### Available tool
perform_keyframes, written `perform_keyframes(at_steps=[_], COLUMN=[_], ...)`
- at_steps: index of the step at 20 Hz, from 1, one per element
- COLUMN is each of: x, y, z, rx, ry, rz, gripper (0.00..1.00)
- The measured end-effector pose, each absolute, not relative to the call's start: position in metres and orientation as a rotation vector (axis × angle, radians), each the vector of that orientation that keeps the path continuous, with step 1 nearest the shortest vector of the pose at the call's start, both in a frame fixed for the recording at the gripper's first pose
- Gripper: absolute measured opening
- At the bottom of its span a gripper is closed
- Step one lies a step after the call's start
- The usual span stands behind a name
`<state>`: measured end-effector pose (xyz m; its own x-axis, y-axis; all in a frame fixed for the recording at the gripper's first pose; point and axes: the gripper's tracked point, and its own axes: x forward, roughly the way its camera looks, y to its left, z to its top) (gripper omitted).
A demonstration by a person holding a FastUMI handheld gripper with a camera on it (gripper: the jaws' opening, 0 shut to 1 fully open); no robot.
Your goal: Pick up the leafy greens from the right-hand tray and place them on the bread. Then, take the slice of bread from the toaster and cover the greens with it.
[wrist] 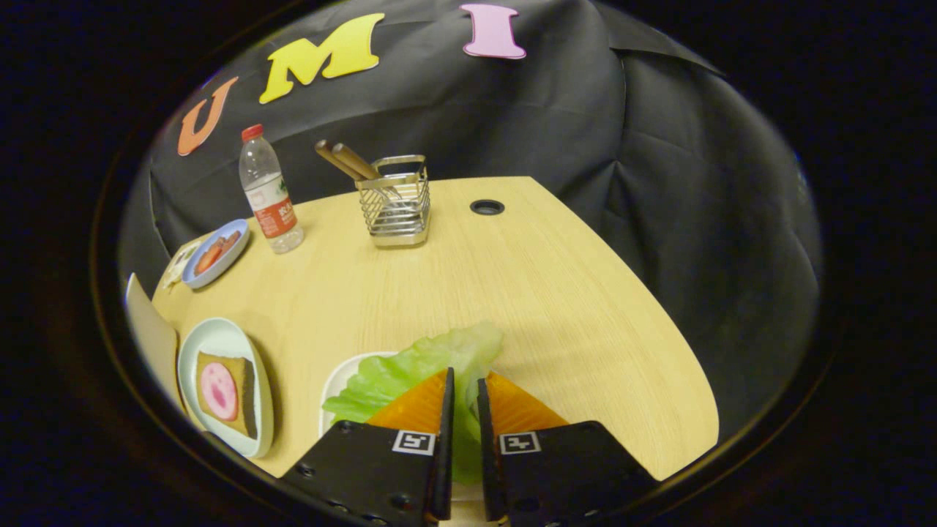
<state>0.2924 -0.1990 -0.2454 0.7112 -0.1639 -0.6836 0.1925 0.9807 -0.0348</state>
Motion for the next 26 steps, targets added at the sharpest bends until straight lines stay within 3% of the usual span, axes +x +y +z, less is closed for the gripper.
perform_keyframes(at_steps=[2,26], x=[0.296,0.204], y=[-0.199,-0.12], z=[-0.251,-0.097], rx=[0.061,0.006], ry=[0.759,0.501], rz=[-0.203,-0.117], gripper=[0.01,0.0])
